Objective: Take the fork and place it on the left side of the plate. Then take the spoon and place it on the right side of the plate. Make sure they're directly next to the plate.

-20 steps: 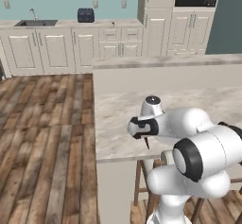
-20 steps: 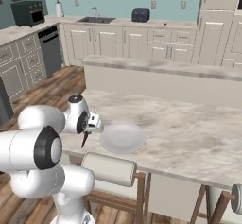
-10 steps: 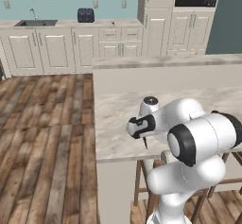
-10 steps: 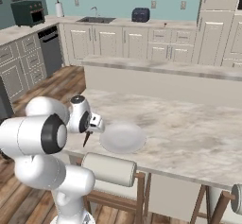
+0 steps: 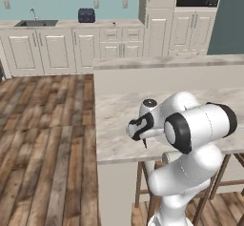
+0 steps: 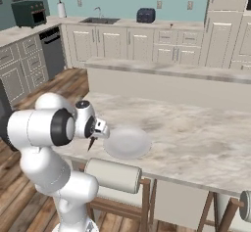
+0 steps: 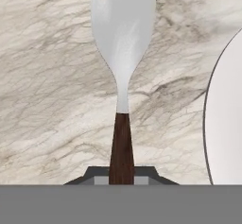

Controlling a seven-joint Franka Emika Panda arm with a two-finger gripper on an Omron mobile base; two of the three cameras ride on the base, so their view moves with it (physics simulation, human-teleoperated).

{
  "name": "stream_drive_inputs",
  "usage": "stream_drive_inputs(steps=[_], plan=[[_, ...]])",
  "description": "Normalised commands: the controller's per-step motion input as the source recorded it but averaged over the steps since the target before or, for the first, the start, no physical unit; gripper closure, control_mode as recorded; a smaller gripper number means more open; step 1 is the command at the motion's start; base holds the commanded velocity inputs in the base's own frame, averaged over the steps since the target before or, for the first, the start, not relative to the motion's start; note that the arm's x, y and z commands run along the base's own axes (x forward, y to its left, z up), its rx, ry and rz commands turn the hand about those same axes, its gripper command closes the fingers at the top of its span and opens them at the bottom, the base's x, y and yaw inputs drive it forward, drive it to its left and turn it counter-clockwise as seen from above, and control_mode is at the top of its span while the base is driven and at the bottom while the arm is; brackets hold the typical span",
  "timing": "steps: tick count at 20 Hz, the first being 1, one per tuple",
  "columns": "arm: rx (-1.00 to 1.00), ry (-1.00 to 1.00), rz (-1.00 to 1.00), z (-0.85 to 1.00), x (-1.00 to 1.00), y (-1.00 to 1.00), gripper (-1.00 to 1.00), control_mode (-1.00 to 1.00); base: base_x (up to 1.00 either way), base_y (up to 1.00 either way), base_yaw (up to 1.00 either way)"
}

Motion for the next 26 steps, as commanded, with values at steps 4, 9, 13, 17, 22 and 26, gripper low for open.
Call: stream_drive_inputs(steps=[4, 9, 13, 17, 22, 26], plan=[[0.00, 0.00, 0.00, -0.26, 0.05, 0.00, 1.00, -1.00, 0.00, 0.00, 0.00], [0.01, 0.00, 0.00, -0.21, 0.11, 0.00, 1.00, -1.00, 0.00, 0.00, 0.00], [0.00, 0.00, 0.00, -0.27, 0.02, 0.00, 1.00, -1.00, 0.00, 0.00, 0.00], [0.00, 0.00, 0.00, -0.32, 0.00, 0.00, -1.00, -1.00, 0.00, 0.00, 0.00], [0.00, -0.05, -0.01, -0.04, -0.20, 0.00, -1.00, -1.00, 0.00, 0.00, 0.00], [0.00, -0.16, -0.03, 0.20, -0.46, -0.05, -1.00, -1.00, 0.00, 0.00, 0.00]])
